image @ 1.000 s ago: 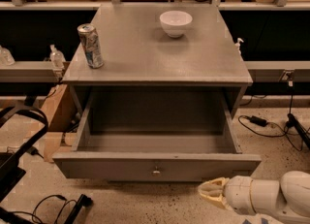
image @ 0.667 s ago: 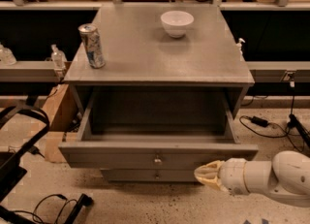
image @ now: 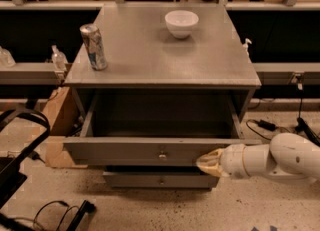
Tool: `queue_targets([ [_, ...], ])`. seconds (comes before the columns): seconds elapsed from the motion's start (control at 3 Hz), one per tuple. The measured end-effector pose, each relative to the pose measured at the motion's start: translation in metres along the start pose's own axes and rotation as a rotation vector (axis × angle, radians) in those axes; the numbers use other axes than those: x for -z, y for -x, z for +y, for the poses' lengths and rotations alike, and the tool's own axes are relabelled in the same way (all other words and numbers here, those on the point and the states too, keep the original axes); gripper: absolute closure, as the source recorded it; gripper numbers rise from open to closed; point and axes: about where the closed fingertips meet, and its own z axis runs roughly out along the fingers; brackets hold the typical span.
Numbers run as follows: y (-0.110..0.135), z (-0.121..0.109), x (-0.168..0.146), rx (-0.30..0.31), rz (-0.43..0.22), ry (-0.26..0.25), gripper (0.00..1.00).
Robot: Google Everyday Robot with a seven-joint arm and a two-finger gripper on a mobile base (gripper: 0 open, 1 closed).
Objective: Close top drawer
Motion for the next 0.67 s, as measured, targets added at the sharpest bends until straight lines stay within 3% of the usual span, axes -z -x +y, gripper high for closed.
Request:
queue_targets([
  [0.33,0.004,-0.006,-0.002,0.005,0.005,-0.003,1.00],
  [0.67,0.019,-0.031,-0.009,0.023,0.019,-0.013,1.00],
])
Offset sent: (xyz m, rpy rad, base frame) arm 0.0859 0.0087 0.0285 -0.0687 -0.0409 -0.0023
